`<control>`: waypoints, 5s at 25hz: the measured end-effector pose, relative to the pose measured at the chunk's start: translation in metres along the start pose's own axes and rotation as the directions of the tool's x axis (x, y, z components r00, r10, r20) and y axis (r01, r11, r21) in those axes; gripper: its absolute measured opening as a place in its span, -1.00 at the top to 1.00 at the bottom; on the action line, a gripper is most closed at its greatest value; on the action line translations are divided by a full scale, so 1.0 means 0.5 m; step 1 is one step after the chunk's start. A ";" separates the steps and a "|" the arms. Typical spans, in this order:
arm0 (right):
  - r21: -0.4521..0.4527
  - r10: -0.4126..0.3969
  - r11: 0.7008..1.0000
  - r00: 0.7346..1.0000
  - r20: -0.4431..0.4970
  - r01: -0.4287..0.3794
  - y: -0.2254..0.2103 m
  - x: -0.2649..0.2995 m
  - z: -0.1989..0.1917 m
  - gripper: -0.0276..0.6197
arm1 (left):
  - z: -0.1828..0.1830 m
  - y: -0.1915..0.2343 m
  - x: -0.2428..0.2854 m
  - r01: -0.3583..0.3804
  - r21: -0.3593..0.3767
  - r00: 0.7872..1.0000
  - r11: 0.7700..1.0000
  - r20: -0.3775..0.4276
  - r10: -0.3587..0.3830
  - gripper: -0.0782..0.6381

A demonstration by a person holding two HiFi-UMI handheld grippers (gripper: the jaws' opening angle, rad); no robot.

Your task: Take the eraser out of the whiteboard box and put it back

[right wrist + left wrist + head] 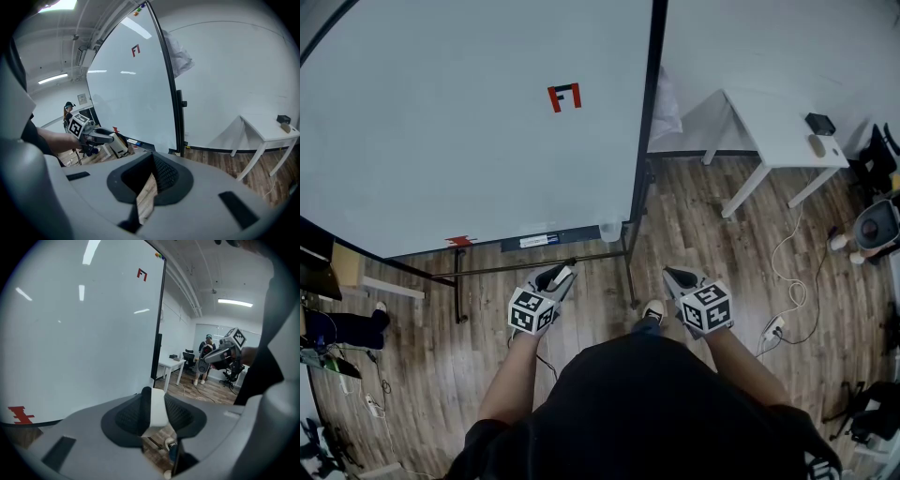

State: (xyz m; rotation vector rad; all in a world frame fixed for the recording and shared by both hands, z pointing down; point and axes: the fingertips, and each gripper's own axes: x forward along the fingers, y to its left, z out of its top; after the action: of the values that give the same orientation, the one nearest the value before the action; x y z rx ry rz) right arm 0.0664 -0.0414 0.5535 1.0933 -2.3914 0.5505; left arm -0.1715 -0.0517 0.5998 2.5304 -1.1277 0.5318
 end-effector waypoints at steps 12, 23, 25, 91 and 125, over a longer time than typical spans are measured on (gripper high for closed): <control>0.004 0.007 1.000 1.000 -0.005 -0.006 -0.014 0.007 -0.002 0.93 | 0.024 -0.003 0.029 0.010 0.012 1.000 1.000 0.005 -0.010 0.35; 0.014 0.008 1.000 1.000 -0.012 -0.008 -0.040 0.022 0.005 0.93 | 0.080 0.000 0.078 0.035 0.042 0.999 0.998 0.017 -0.036 0.35; 0.014 0.009 1.000 1.000 -0.013 -0.008 -0.045 0.025 0.007 0.93 | 0.088 -0.001 0.089 0.042 0.047 0.999 0.998 0.019 -0.043 0.35; 0.087 -0.019 0.996 0.995 -0.099 0.028 -0.266 0.109 0.008 0.93 | 0.131 0.046 0.389 0.153 -0.012 0.987 0.988 -0.047 -0.153 0.35; 0.100 0.006 0.995 0.991 -0.132 0.007 -0.279 0.132 -0.012 0.93 | 0.062 0.038 0.459 0.168 0.048 0.972 0.985 -0.174 -0.157 0.33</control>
State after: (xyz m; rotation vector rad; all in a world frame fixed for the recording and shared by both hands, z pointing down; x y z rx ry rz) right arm 0.1378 -0.1622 0.6181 1.0651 -2.2704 0.7271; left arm -0.0375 -0.2240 0.6796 2.5443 -0.8476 0.7324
